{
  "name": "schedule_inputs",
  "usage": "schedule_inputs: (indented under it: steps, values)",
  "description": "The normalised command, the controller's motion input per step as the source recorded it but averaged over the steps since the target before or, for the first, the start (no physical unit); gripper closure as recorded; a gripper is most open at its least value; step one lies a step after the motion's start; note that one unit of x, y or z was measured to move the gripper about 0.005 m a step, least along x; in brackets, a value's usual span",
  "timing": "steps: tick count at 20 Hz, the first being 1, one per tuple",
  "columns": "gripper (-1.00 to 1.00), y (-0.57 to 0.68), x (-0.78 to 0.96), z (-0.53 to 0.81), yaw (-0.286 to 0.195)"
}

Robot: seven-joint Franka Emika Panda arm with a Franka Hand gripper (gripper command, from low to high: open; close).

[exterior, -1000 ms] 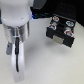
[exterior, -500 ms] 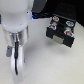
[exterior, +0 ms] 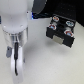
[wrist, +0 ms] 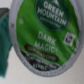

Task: Open the kcup holder, insert the kcup into the holder, and close the kcup holder

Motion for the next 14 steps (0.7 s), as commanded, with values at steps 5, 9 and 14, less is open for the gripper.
schedule_inputs:
  steps: [5,9,14]
  values:
    - [1.00,0.12,0.04,0.51,-0.033]
    - [1.00,0.38,0.01,0.84,-0.015]
    - [1.00,0.49,0.02,0.81,0.016]
